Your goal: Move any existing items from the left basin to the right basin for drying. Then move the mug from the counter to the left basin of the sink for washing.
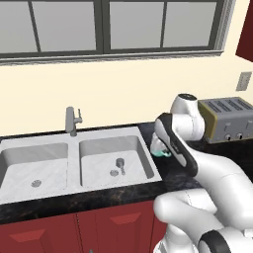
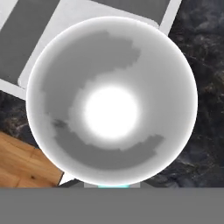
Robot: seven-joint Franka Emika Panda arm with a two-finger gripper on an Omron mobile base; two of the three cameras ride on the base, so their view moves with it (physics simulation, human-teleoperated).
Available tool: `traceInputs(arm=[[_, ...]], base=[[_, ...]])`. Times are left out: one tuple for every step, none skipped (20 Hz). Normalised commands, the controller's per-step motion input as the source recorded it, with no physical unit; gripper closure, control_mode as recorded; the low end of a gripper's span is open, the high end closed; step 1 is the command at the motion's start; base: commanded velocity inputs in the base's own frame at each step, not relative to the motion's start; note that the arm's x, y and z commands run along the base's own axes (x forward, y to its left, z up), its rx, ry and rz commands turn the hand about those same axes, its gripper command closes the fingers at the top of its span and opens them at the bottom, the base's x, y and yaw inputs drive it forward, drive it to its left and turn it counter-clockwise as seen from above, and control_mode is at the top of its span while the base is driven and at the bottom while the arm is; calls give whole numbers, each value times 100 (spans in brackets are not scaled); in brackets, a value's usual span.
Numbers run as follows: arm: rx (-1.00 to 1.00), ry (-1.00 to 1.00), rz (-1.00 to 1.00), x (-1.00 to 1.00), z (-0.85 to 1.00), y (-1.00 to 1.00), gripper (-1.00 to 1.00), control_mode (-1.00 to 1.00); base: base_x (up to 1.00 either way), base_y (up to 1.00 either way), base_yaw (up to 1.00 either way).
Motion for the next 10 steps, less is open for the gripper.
traceInputs(arm=[[0,0,12,-10,4,83,100,-100],[0,0,12,-10,4,80,100,-100],[0,0,12,-9,3,81,100,-100],[0,0,12,-9,3,85,100,-100],[0,0,12,-10,0,85,100,-100],[0,0,12,-10,2,84,100,-100],[0,0,12,-8,2,82,100,-100],[0,0,12,-6,0,85,100,-100],[0,0,12,-5,0,85,100,-100],[0,0,12,-6,0,84,100,-100]], base=[[0,0,0],[0,0,0],[0,0,0],[0,0,0],[0,0,0],[0,0,0],[0,0,0],[0,0,0],[0,0,0],[0,0,0]])
